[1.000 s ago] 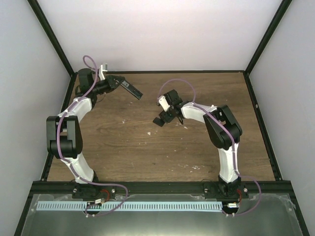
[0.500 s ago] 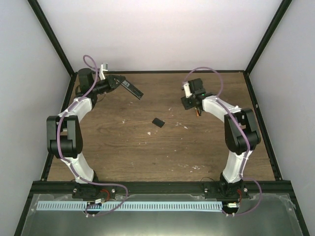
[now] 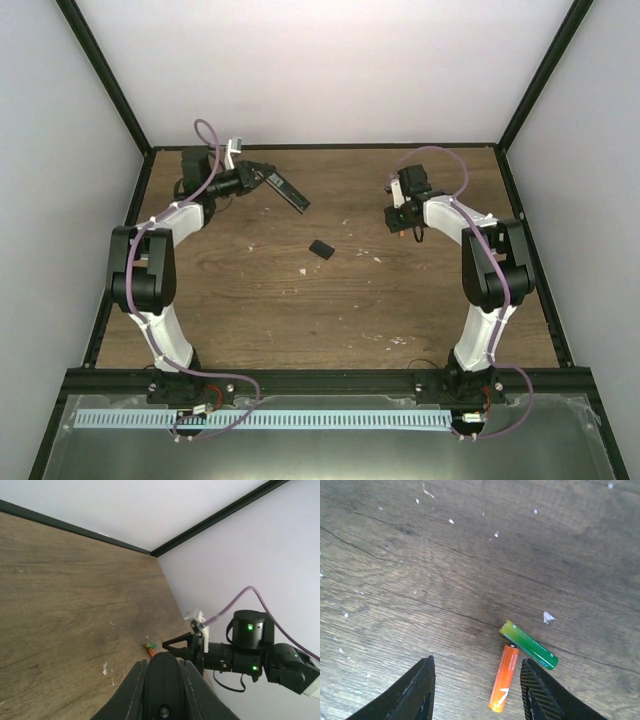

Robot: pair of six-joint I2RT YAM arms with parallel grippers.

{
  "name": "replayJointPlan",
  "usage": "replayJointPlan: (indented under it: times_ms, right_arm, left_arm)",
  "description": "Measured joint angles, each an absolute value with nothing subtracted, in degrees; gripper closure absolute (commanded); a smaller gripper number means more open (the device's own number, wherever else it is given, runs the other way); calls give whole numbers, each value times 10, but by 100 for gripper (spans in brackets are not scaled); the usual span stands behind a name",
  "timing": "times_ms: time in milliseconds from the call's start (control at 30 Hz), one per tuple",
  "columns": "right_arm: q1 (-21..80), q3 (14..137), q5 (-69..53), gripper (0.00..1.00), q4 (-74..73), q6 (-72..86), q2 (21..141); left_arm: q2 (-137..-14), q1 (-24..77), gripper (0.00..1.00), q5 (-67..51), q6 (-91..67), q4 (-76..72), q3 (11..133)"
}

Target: Load the batteries into the remote control

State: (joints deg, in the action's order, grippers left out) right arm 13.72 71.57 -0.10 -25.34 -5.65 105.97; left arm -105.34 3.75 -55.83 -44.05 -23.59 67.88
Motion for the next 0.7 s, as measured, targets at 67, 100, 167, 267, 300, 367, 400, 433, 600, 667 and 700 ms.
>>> replayJointPlan:
  times_ms: [67,100,167,267,300,367,400,433,600,667,700]
  right_arm:
    - [134,716,-4,58,-256,-53,1067]
    - [132,716,-5,58,-258,-52,1071]
    - [129,716,-7,61,-262,-50,1076]
    - [123,716,-11,65,-268,-48,1081]
    - [121,716,-13,66,-269,-48,1082]
    - [118,716,-16,68,-271,-48,1084]
    - [117,716,-17,68,-271,-48,1084]
    - [117,716,-18,69,-271,-47,1085]
    - [117,717,-25,71,-271,-47,1094]
    - [117,718,-27,71,-272,-47,1098]
    - [117,719,-28,71,-272,-47,1100]
  left_arm:
    - [-1053,45,100,-559,-444,-241,675]
    - [-1053,49,100,-559,-446,-244,674]
    - [-1053,54,100,-559,-448,-248,670]
    - [-1054,58,100,-559,-451,-252,665]
    - [-1054,58,100,-559,-452,-252,665]
    - [-1054,58,100,-559,-452,-253,665]
    - [-1054,58,100,-559,-452,-252,665]
    - [-1055,57,100,-559,-452,-253,665]
    - [-1061,57,100,-559,-452,-252,666]
    - [-1064,57,100,-559,-452,-252,667]
    - [-1065,57,100,-559,-452,-252,668]
